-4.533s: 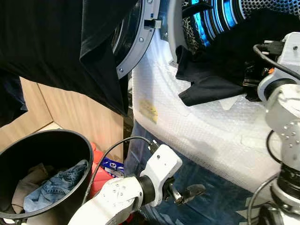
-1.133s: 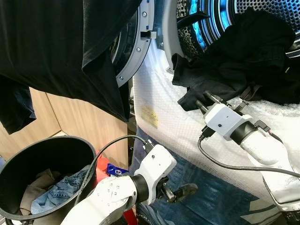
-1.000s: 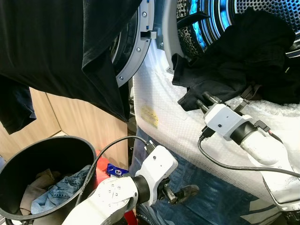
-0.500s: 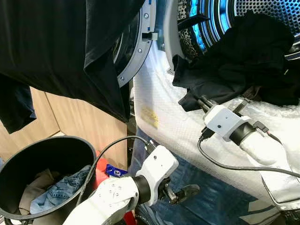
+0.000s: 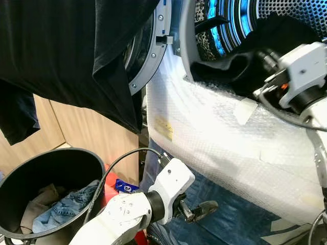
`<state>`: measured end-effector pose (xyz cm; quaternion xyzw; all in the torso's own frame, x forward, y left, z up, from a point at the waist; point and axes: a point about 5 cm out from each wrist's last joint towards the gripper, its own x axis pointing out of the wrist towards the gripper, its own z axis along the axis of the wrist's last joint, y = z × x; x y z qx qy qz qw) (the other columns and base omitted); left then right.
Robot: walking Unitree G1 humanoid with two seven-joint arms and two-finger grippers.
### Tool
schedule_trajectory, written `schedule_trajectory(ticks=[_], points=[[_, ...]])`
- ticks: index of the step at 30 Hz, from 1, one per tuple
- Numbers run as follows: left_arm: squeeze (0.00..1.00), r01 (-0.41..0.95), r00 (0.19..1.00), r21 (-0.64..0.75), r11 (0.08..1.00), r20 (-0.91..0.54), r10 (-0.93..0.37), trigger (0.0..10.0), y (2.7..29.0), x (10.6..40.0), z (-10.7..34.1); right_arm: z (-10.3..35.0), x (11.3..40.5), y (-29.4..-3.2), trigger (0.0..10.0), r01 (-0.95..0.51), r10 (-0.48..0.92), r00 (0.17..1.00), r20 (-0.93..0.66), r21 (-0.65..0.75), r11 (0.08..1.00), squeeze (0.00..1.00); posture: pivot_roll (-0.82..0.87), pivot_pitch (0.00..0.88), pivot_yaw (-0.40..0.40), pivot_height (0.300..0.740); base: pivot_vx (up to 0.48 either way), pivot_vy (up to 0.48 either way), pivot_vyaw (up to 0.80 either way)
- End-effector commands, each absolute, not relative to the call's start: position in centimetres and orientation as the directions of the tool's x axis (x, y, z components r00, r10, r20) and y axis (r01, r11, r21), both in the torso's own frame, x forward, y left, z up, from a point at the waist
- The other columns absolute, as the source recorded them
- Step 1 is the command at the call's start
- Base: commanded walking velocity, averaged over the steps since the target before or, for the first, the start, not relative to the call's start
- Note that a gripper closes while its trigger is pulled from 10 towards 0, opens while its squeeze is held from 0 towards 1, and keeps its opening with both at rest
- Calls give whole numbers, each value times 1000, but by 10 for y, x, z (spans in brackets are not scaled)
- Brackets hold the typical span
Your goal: Clothes washing
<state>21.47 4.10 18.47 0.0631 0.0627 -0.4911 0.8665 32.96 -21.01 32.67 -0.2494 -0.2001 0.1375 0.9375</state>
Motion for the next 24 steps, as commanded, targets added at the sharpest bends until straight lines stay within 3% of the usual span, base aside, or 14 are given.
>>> schedule_trajectory(ticks=[1,11,16,22,24], points=[[0,862,506,59,504,-155,-848,10000,39,212,189,328,332,-210,0,-175,361,886,290,-512,841,0,17,10,-83,740,0,0,0],[0,864,503,51,501,-147,-852,10000,34,210,189,346,360,-172,0,-309,406,902,148,-435,846,0,6,33,-95,740,0,0,0],[0,860,508,31,509,-140,-850,10000,31,206,189,352,376,-165,0,-308,366,929,59,-427,850,0,0,64,-121,740,0,0,0],[0,843,531,-16,537,-128,-838,10000,24,200,185,346,409,-172,0,-143,112,989,-100,-402,904,0,-3,93,-171,740,0,0,0],[0,837,540,-30,547,-122,-833,10000,22,199,184,349,414,-187,0,9,-41,996,-74,-393,919,0,3,99,-190,740,0,0,0]])
